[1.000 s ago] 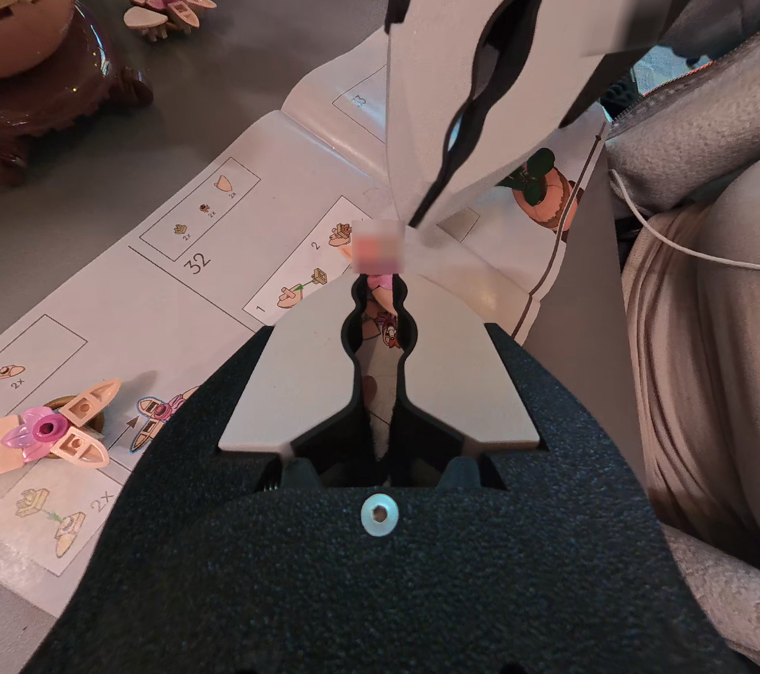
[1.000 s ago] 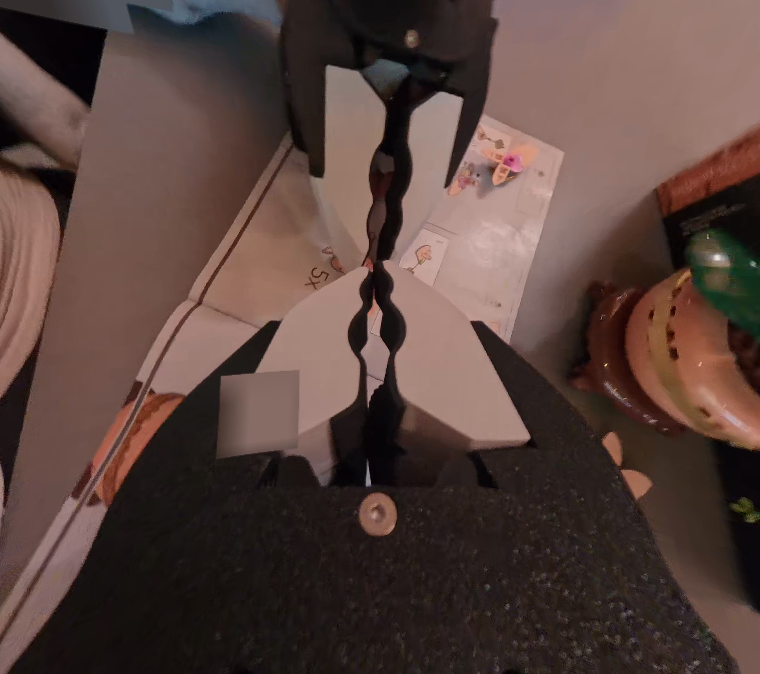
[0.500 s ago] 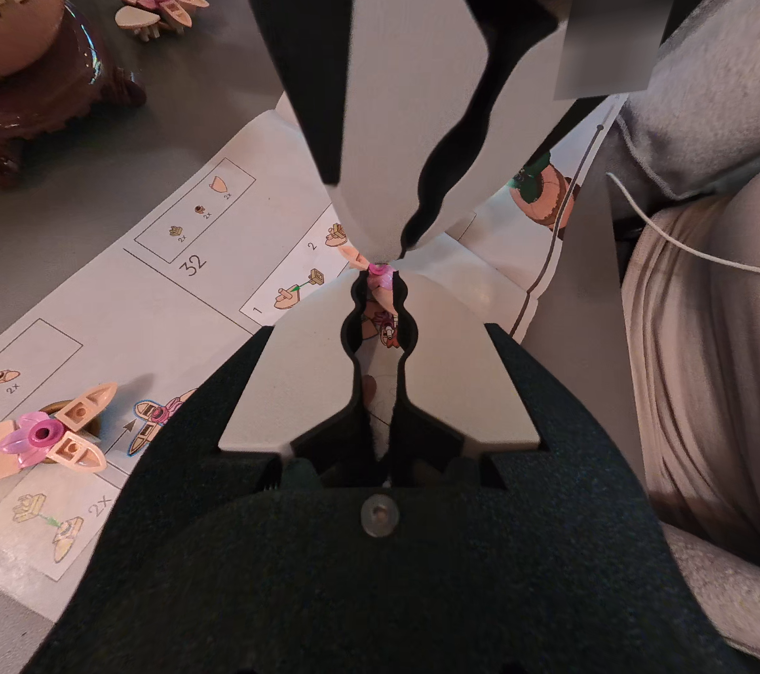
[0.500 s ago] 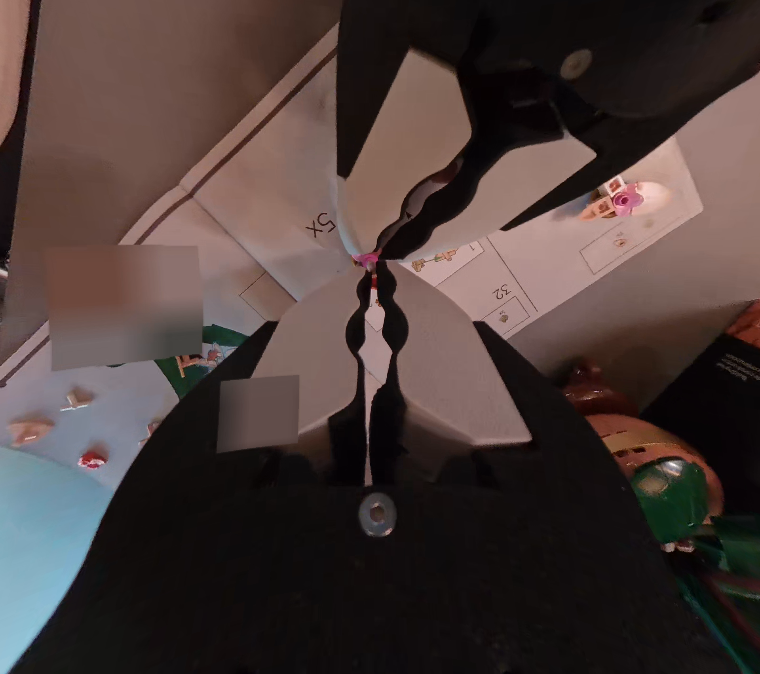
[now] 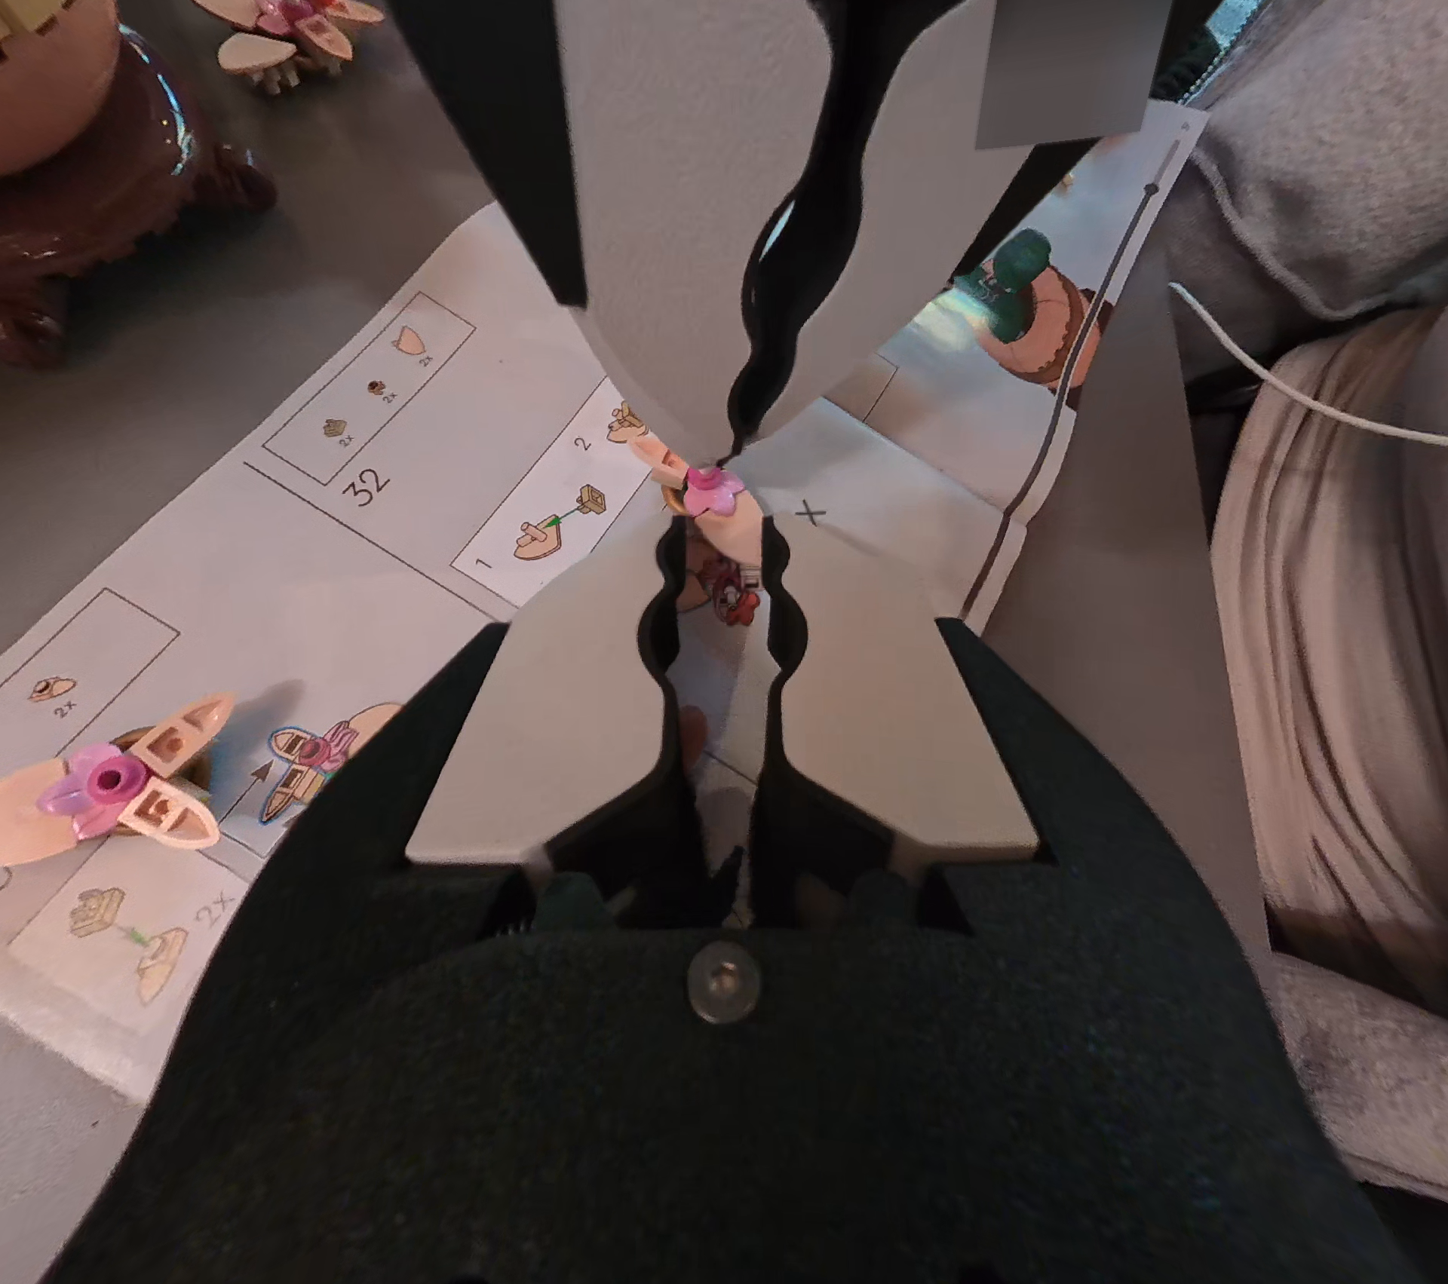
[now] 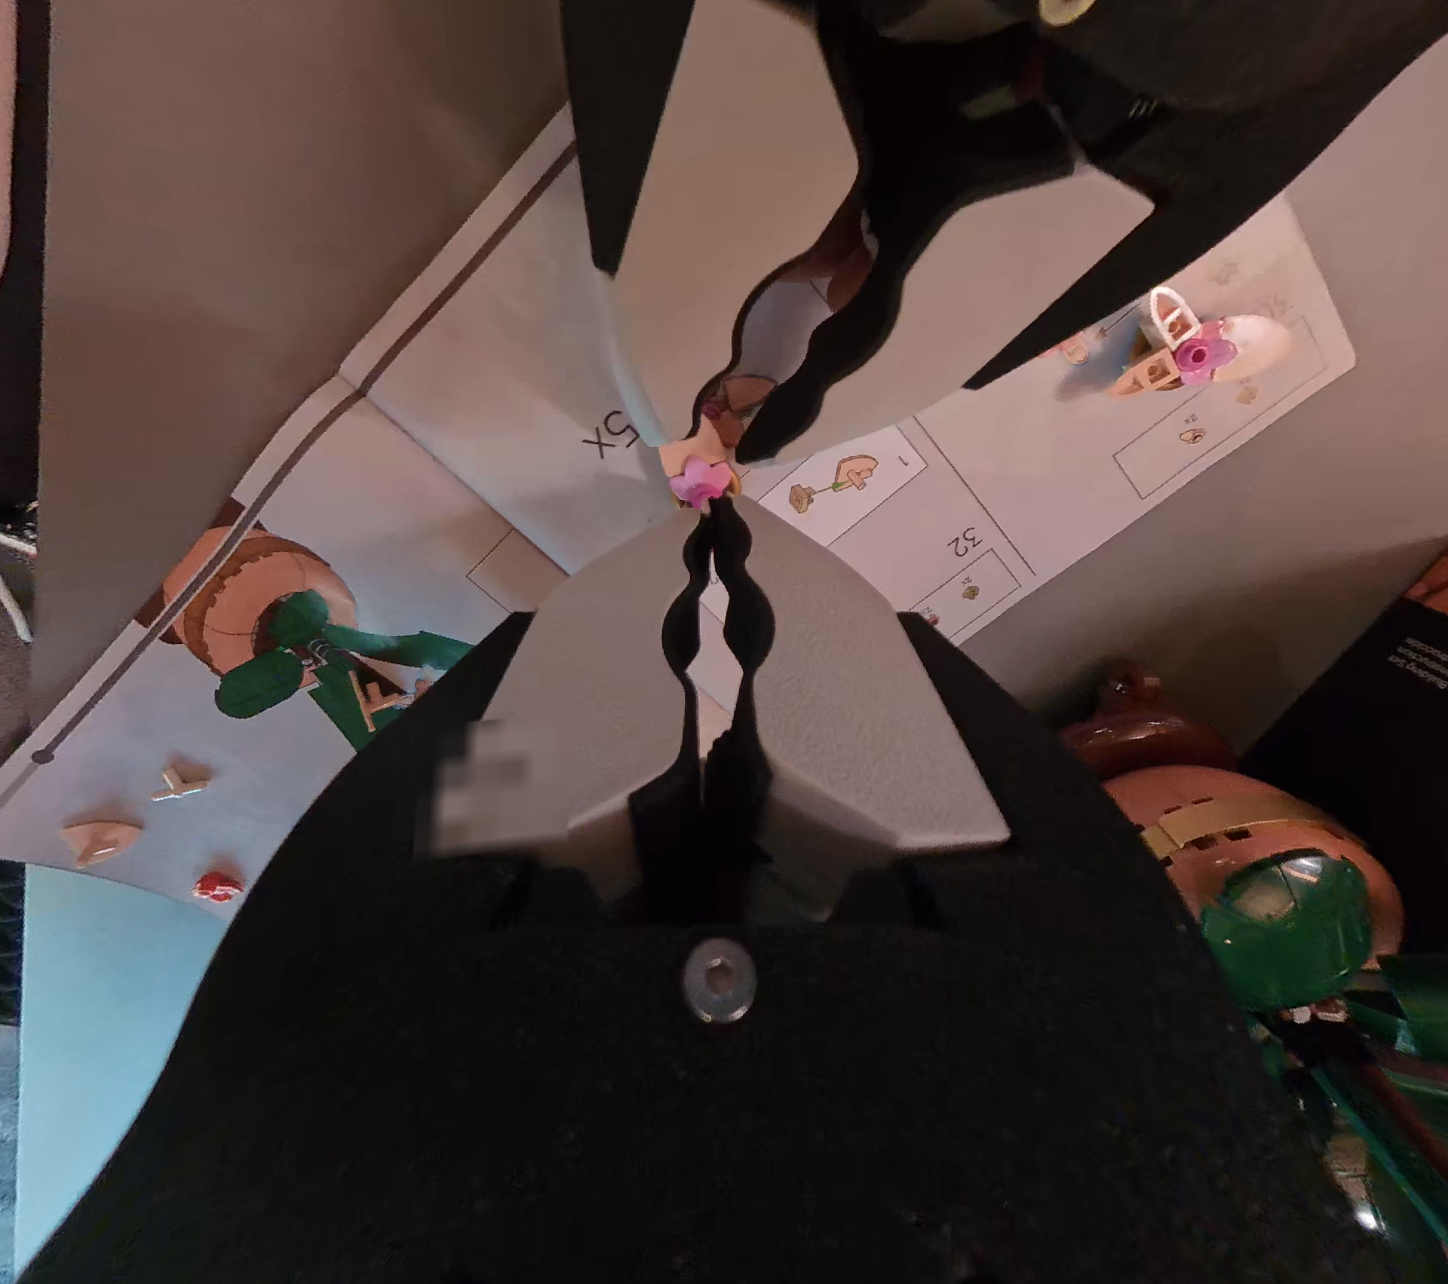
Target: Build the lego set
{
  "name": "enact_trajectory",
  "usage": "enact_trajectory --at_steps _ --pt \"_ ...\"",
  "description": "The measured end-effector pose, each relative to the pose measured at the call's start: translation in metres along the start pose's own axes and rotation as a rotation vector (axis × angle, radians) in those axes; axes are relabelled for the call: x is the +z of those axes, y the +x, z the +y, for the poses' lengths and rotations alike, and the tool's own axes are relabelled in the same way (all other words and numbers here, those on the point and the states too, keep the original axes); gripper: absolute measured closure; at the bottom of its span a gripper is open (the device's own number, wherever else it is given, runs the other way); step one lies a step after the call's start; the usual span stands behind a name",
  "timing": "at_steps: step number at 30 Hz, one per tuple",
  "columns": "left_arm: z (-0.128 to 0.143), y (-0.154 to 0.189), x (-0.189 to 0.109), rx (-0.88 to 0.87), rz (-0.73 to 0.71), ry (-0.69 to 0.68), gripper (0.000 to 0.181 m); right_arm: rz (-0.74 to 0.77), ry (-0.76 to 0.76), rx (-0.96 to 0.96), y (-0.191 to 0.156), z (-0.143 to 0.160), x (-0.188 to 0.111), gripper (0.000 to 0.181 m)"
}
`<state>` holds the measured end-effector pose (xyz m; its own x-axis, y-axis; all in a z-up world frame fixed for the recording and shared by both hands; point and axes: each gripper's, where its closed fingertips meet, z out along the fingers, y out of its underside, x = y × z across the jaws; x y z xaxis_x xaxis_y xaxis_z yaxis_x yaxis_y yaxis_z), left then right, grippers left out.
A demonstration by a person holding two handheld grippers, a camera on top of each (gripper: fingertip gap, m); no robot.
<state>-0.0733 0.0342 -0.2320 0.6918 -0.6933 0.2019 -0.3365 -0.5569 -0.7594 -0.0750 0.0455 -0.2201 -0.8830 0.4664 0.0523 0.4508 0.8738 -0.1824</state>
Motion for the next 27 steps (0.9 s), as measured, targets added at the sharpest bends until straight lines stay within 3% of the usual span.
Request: enact_trajectory --at_steps 1,27 --pt "-0.0008 0.0007 0.0007 0.005 0.000 0.001 0.165 0.002 -0.002 0.004 0.0000 0.0000 0.0001 0.181" --pt "-0.0017 -0.0038 -0.0053 -0.035 -0.001 0.029 0.166 -0.028 -0.038 0.096 -0.0021 0.0013 0.0049 0.181"
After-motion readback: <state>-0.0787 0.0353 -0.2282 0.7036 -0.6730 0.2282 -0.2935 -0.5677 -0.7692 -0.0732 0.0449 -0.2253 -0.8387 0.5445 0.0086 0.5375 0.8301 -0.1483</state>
